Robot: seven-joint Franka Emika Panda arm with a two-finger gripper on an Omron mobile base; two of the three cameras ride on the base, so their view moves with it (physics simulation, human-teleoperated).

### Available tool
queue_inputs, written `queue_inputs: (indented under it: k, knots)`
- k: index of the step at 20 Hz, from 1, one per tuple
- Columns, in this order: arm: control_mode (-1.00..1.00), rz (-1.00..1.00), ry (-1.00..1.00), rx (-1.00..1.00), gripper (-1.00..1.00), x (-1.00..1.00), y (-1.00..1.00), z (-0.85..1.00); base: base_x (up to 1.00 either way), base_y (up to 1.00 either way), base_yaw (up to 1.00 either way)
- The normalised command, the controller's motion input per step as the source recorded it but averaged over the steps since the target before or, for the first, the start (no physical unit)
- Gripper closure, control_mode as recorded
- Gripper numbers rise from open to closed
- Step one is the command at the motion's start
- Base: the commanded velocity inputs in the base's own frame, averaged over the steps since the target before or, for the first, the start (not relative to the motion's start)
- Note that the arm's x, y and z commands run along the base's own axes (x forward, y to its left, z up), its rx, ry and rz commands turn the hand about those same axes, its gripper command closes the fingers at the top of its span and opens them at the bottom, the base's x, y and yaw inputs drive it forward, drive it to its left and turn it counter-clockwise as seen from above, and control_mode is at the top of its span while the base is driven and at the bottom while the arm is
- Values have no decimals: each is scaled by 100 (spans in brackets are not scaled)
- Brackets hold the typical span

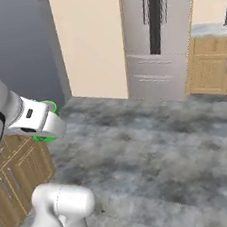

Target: Clear the mugs and bowl far away from the sink.

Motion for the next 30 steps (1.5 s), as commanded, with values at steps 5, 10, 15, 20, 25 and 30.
queue_inputs:
  k: [5,10,15,20,25,30]
  knots:
    - [100,0,0,0,100,0,0,0,0,4,100]
    - [100,0,0,0,100,0,0,0,1,0,97]
    - [100,0,0,0,100,0,0,0,3,-6,91]
    - [100,0,0,0,100,0,0,0,11,-75,54]
    - [100,0,0,0,100,0,0,0,1,-100,35]
    - [100,0,0,0,100,0,0,0,3,-96,35]
